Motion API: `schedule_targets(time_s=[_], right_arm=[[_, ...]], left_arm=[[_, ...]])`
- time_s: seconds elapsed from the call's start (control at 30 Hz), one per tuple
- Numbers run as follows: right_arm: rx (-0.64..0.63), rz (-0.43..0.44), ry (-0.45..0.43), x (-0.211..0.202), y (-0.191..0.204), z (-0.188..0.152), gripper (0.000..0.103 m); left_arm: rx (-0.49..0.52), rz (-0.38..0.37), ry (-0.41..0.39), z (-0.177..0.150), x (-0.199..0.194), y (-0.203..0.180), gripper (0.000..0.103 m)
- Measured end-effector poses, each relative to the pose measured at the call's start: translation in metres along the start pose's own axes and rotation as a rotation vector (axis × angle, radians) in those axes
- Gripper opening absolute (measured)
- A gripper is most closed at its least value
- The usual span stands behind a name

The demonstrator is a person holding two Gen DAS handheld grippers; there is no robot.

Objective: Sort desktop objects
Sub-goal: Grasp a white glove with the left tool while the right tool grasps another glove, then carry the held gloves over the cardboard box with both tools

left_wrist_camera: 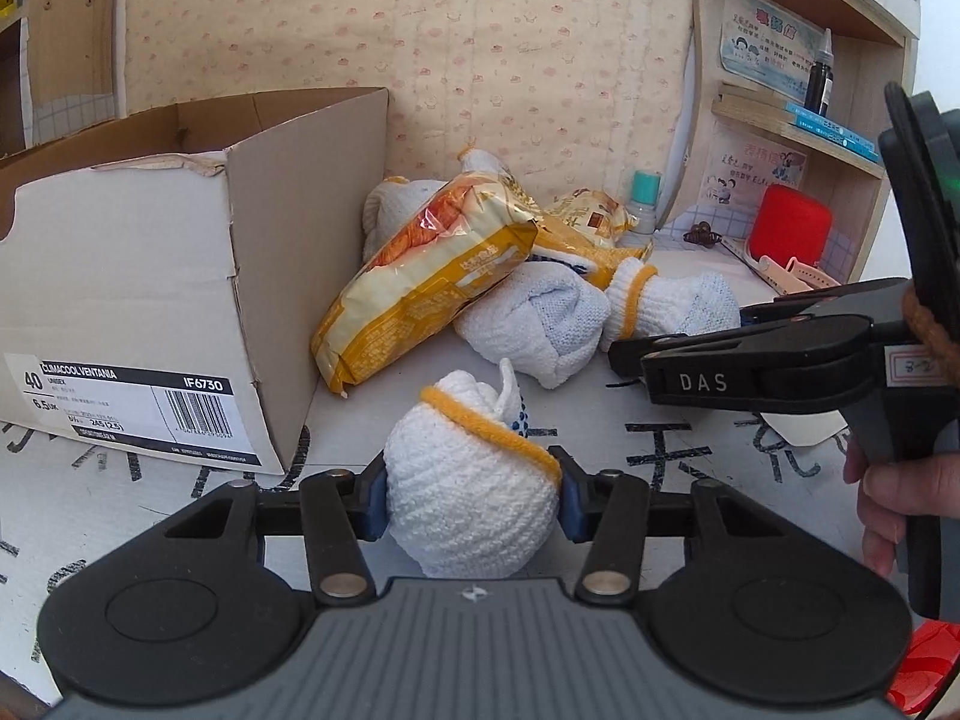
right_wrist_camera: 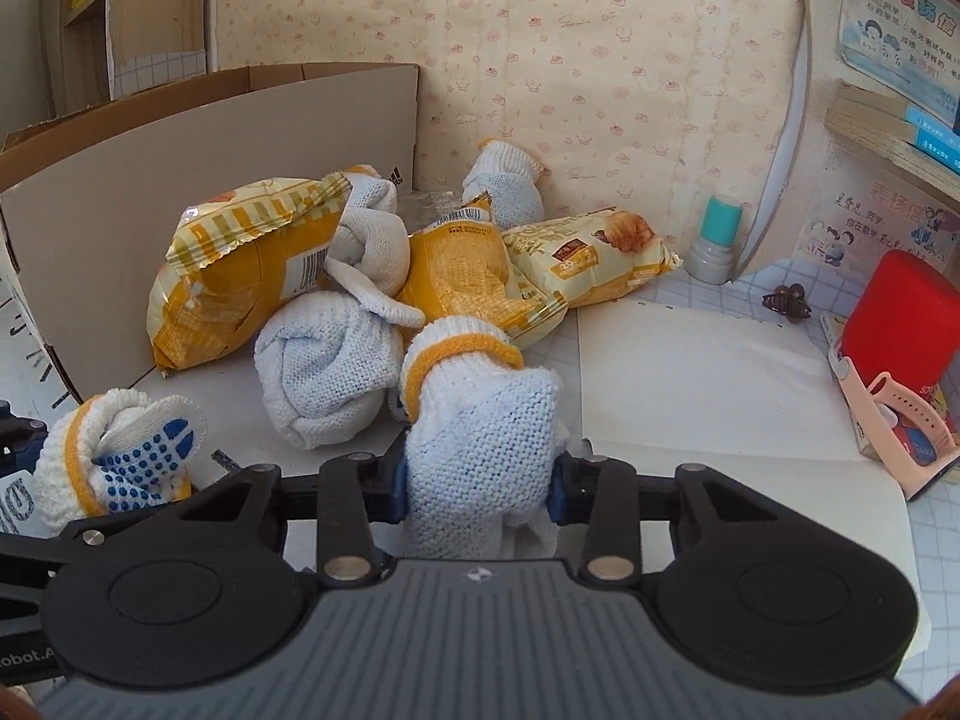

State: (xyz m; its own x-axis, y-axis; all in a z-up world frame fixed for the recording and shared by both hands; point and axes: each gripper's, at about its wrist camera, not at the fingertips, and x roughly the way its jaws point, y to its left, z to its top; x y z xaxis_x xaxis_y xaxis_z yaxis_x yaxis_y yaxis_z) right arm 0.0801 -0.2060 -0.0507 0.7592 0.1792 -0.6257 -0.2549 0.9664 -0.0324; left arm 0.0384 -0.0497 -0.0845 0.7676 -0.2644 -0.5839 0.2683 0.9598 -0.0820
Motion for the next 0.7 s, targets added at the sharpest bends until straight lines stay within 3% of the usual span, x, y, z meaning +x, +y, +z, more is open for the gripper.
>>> schedule_targets(time_s=[0.3, 0.7], right_arm=[[0.051, 0.034, -0.038, -0.039, 0.001, -0.002, 0.036], [0.044, 0.064, -0.097, -0.090, 0.021, 0.004, 0.036]], left_arm=[[-0.022, 0.010, -0.020, 0.004, -0.013, -0.001, 0.051], [-0.043, 0.087, -0.073, 0.013, -0.055, 0.003, 0.051]])
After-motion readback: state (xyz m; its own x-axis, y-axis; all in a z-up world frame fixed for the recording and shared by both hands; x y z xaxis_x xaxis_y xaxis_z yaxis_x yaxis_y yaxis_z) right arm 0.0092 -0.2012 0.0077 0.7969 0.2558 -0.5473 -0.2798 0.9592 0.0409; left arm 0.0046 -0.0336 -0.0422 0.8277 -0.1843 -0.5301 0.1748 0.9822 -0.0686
